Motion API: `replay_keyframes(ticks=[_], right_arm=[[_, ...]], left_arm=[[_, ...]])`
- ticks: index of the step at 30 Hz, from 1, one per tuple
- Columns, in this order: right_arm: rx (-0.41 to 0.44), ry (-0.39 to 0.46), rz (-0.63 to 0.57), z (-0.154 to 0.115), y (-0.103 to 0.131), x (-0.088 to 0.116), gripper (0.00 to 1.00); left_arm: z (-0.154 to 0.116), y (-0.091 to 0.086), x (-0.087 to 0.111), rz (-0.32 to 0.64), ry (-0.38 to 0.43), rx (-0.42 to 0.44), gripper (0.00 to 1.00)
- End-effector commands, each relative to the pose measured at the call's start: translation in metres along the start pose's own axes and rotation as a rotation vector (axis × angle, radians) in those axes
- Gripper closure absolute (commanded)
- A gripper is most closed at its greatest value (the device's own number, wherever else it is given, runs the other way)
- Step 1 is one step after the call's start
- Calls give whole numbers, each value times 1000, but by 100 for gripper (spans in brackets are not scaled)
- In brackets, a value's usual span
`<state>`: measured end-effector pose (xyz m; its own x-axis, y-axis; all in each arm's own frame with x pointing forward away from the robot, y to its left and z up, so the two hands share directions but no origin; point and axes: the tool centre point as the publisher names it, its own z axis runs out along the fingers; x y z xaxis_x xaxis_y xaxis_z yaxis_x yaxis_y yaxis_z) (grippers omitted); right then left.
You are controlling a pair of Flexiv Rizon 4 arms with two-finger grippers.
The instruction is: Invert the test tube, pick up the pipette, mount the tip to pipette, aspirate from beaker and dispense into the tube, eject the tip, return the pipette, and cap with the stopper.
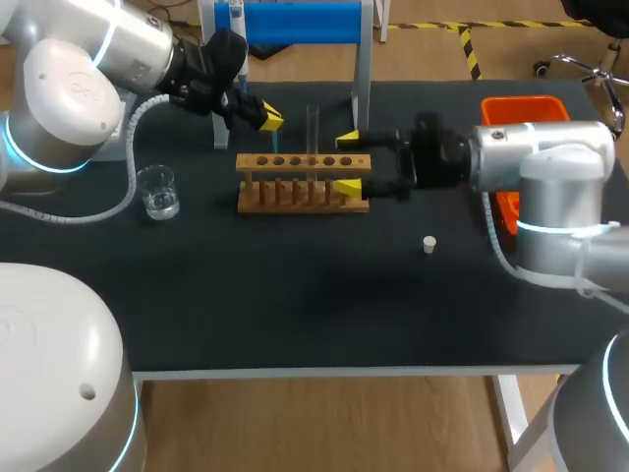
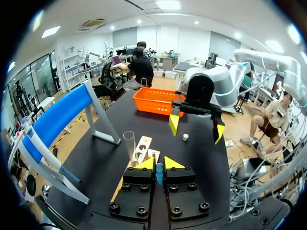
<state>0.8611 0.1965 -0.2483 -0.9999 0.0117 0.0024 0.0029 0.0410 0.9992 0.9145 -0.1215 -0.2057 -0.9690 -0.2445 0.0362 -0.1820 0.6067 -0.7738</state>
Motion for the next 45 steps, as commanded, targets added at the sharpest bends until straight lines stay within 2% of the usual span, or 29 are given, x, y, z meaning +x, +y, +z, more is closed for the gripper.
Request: replay_keyframes(ticks=[1,15,28,45], right_arm=[[-15,18,8,18,0,-11,0],[-31,46,18,52,14,-17,0],[-14,35,10,81,7,-31,0],[-19,41,13,96,8,-48,0]], left_arm=[[-1,0,-1,-1,3,-3,100],[-1,0,-1,-1,3,-3,100],[-1,0,-1,-1,3,-3,100],[-1,0,-1,-1,3,-3,100]])
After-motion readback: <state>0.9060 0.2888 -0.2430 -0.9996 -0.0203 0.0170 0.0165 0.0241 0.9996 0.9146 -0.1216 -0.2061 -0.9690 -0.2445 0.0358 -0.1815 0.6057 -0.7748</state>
